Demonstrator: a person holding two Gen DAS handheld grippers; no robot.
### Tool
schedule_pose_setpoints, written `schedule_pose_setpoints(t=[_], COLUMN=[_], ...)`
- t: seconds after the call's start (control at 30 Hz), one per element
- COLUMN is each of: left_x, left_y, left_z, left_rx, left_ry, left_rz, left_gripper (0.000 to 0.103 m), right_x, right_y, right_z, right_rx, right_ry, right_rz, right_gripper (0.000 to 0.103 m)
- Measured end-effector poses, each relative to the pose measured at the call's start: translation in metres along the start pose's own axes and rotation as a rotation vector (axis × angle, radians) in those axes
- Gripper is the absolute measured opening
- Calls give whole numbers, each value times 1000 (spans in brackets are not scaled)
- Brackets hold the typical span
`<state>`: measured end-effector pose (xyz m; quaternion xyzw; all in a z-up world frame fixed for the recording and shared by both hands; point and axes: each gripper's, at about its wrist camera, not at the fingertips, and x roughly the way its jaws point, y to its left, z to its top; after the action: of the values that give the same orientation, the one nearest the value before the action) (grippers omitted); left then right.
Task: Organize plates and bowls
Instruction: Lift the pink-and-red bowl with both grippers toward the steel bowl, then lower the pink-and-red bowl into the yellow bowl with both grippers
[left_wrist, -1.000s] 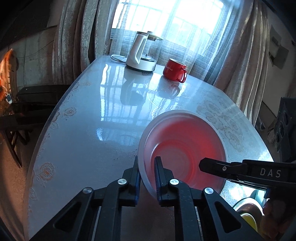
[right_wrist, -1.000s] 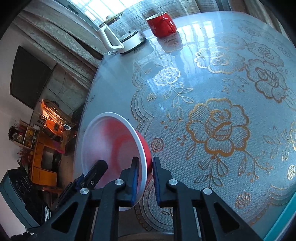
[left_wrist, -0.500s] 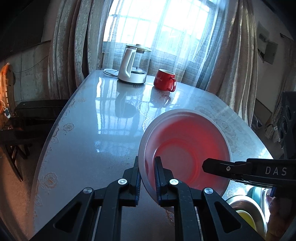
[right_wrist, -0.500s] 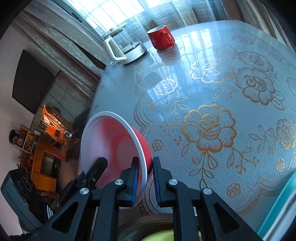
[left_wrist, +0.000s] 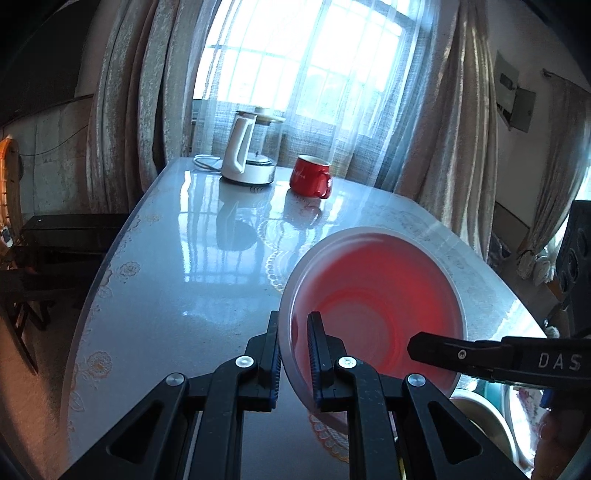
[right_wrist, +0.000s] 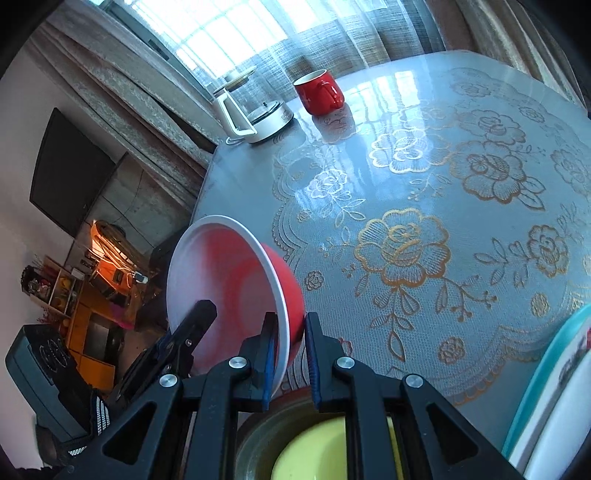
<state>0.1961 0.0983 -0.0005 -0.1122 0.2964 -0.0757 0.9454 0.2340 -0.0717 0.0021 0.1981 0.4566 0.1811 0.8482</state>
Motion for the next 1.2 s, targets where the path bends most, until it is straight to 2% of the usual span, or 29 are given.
schedule_pose_setpoints(t=[0.23,0.37,0.87,1.2], left_x=[-12,-13,-28,-46], left_y=[-16,-27,-49,-63], left_z=[-4,-7,-19,-30], left_rx=[44,93,137,144], left_ry=[-46,-49,-68,-35], left_rz=[-40,-44,-95,-90], left_gripper=[13,13,13,13], right_x=[-17,-27,-52,-68], right_y=[-7,-12,-31,-39], right_z=[-7,-10,-29,-46], right_rx=[12,23,51,52], right_ry=[-25,-38,-61,-47], right_rz=[3,-2,-3,36], right_gripper=[15,15,15,15])
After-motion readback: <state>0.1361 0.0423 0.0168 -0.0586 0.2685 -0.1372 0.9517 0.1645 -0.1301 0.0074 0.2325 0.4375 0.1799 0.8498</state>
